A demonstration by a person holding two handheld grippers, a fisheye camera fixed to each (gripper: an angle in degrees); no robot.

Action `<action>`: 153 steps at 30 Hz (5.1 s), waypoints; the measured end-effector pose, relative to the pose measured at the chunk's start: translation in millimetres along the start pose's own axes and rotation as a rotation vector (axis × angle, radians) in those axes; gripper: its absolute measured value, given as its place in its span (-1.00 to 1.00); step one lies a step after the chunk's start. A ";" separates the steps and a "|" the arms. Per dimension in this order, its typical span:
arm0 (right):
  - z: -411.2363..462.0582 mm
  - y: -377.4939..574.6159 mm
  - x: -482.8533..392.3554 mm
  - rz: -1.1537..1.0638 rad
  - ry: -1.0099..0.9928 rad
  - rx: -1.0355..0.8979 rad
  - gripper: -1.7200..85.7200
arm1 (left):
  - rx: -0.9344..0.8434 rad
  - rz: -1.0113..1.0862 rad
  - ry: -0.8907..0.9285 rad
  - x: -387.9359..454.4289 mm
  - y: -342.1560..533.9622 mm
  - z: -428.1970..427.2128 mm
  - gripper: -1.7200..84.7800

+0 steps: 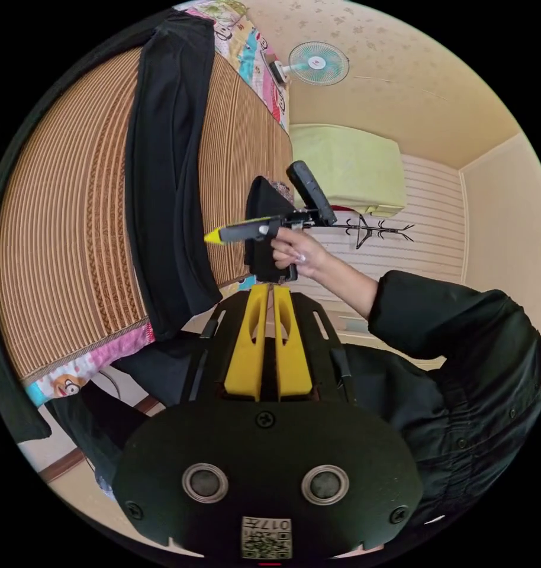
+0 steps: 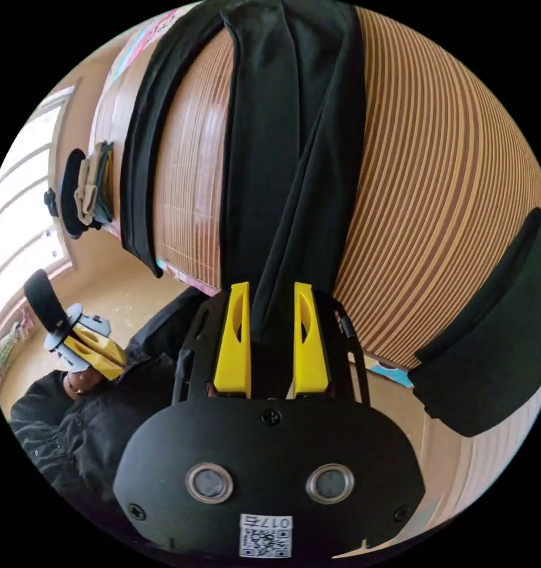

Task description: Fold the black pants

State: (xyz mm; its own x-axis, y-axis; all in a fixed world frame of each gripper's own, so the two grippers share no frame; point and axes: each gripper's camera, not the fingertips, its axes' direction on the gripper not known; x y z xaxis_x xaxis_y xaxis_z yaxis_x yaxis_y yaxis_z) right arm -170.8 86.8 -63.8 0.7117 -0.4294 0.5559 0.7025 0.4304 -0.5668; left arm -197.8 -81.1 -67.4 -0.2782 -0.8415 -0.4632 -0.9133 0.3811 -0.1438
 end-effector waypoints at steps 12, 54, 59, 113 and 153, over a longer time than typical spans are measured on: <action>19.9 81.3 0.2 0.091 -0.234 0.148 -0.92 | -0.039 -0.071 -0.016 -1.0 -1.9 -21.5 -0.77; -229.3 -291.2 -347.5 -0.138 0.617 0.819 -0.92 | 0.448 -0.166 0.430 180.0 37.2 -107.8 -0.95; -205.4 -354.1 -443.4 -0.190 0.266 0.702 -0.89 | 0.582 -0.264 0.300 148.8 96.0 -187.9 -0.94; 74.1 -37.2 -242.0 0.082 -0.344 0.377 -0.75 | -0.096 -0.018 -0.411 196.9 68.6 -42.4 -0.77; -264.7 202.1 -290.5 -0.732 -0.677 1.222 -0.93 | 0.363 0.777 0.129 748.3 87.7 -216.1 -0.87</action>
State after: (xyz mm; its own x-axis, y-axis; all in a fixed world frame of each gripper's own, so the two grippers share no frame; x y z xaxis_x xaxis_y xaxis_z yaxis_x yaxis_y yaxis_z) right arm -236.8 88.4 -500.8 -0.1354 -0.5469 0.8262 0.2216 0.7960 0.5633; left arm -550.3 -760.1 -237.6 -0.8353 -0.3206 -0.4466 -0.3052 0.9461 -0.1084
